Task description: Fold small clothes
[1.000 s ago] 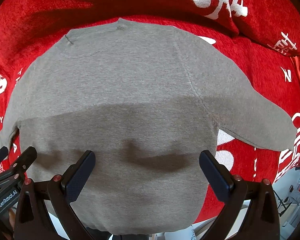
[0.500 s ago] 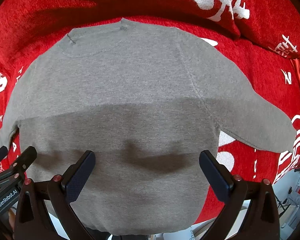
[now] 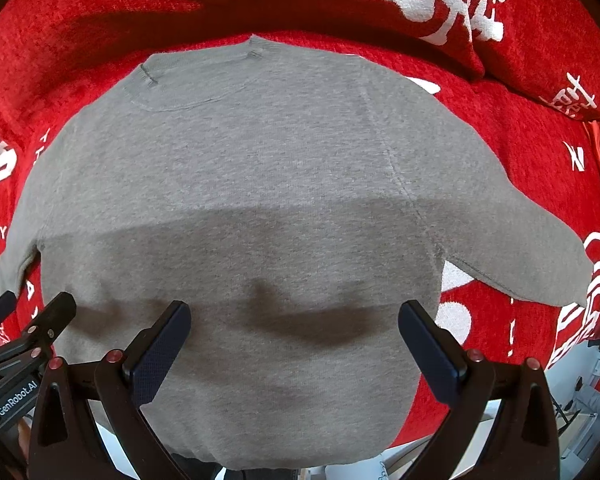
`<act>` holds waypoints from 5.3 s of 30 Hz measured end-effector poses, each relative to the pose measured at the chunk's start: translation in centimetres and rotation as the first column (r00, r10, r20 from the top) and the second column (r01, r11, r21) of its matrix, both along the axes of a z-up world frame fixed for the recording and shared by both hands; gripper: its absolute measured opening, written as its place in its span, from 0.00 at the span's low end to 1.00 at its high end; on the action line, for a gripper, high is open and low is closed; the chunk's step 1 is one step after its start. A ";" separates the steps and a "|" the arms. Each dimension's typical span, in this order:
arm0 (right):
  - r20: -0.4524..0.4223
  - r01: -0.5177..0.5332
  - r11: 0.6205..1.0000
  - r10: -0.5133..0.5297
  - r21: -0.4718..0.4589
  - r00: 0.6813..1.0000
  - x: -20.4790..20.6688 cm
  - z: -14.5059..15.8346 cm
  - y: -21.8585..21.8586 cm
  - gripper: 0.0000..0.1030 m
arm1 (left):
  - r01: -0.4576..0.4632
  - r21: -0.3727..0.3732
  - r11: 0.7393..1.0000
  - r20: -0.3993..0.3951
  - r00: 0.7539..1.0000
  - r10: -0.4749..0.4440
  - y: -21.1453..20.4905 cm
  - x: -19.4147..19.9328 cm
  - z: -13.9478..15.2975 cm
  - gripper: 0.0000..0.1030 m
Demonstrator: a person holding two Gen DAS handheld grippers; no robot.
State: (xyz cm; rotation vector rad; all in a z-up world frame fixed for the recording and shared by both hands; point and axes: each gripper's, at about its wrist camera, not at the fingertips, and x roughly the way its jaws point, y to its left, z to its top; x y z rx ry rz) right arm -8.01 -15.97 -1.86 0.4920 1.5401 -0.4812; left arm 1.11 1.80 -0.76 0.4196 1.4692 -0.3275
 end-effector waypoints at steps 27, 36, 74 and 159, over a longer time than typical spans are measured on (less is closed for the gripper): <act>0.005 -0.007 1.000 0.007 -0.008 1.000 -0.5 0.4 0.1 1.00 | 0.000 -0.008 1.000 -0.002 1.000 0.000 0.7 -0.5 0.3 1.00; 0.007 -0.008 1.000 0.008 -0.003 1.000 -0.6 0.7 0.3 1.00 | -0.009 -0.012 1.000 -0.004 1.000 0.009 0.4 -0.3 0.4 1.00; 0.108 -0.246 0.964 0.234 0.106 0.966 5.1 0.9 11.9 1.00 | -0.418 -0.280 0.864 -0.073 0.907 0.415 22.0 5.5 -2.1 1.00; 0.357 -0.290 0.949 0.314 -0.121 0.880 14.0 0.3 8.2 0.06 | -0.121 -0.171 0.978 0.146 0.978 0.147 15.9 7.0 -3.1 0.91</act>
